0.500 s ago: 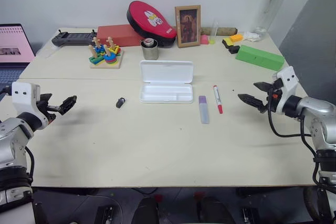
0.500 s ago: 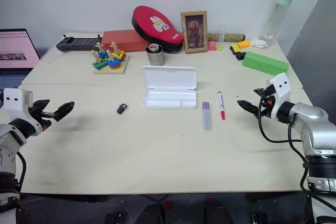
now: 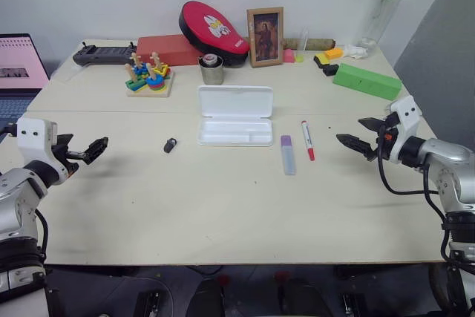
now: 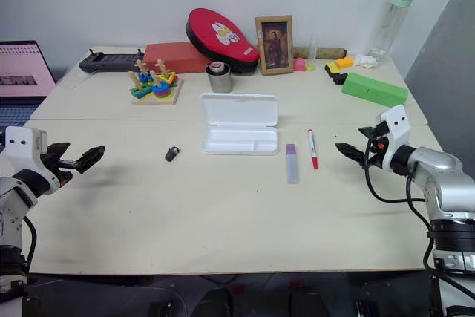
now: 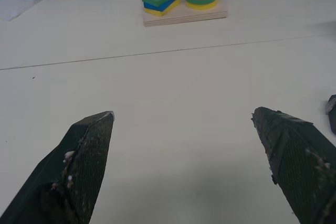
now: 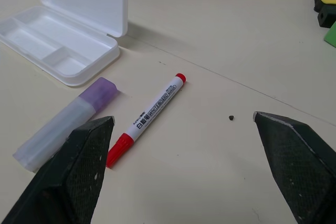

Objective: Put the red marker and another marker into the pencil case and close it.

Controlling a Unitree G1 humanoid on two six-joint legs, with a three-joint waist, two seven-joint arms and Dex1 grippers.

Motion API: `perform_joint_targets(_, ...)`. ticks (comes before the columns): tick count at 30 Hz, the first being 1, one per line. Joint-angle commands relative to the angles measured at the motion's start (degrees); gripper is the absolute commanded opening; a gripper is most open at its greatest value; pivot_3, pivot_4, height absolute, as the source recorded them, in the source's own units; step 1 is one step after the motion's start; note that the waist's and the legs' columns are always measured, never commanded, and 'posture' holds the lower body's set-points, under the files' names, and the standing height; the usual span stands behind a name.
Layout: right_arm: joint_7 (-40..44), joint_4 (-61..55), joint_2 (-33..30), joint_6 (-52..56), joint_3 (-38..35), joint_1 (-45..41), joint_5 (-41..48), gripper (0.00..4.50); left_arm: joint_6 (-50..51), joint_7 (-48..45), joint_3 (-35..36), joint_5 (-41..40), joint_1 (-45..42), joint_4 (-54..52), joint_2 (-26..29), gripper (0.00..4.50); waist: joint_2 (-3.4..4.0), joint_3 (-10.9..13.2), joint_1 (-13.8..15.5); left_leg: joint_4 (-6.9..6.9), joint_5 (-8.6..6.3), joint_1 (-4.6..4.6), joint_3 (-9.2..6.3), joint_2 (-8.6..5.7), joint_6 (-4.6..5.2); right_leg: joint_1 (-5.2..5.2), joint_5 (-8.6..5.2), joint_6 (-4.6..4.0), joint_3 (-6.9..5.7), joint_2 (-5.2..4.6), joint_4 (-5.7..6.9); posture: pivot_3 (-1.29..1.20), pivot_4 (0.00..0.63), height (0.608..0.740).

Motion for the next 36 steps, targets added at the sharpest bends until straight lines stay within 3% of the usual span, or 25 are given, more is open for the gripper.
perform_joint_targets(1, -0.08, -0.4, -0.08, -1.11, -1.79, -1.12, 0.49, 4.48, -1.1, -0.11, 0.27, -0.04, -0.98, -0.78, 0.71, 4.5, 0.0, 0.0, 0.0, 0.0, 0.0, 0.0, 0.0, 0.0, 0.0, 0.0, 0.0, 0.0, 0.0, 0.0, 0.0, 0.0, 0.15, 0.74)
perform_joint_targets(16, 0.66, -0.22, -0.16, -1.46, -1.19, -1.27, 0.44, 4.48, -1.64, -1.14, -0.56, 0.05, -1.41, 0.32, 0.75, 4.5, 0.0, 0.0, -0.03, 0.0, 0.0, 0.01, 0.0, 0.0, 0.0, 0.0, 0.0, 0.0, 0.0, 0.0, 0.02, 0.0, 0.15, 0.74)
perform_joint_targets(24, 15.89, -2.56, -0.52, -2.21, 11.73, -9.25, -0.86, 4.48, 0.07, -13.41, -2.6, -9.75, 2.78, -18.1, -3.28, 4.5, 0.01, 0.01, -0.11, 0.02, 0.0, 0.01, 0.02, 0.02, 0.0, 0.01, 0.0, 0.0, 0.0, 0.0, 0.03, 0.0, 0.15, 0.74)
perform_joint_targets(30, 20.55, 10.34, 8.51, -6.91, 24.48, -24.32, -9.52, 4.48, 3.83, -18.69, -9.97, -11.37, 2.77, -27.65, -3.57, 4.5, 0.02, 0.01, -0.5, 0.04, 0.0, 0.05, 0.04, 0.02, 0.0, 0.01, 0.0, 0.0, 0.01, 0.0, 0.03, 0.0, 0.15, 0.74)
perform_joint_targets(36, 20.01, 29.97, 18.61, -15.21, 29.07, -33.2, -16.88, 4.48, 5.42, -18.93, -13.59, -11.33, 1.41, -29.82, -4.17, 4.5, -0.02, -0.01, -0.09, 0.03, 0.0, 0.01, 0.01, 0.01, 0.0, -0.1, 0.01, -0.02, -0.01, 0.01, 0.03, 0.0, 0.15, 0.74)
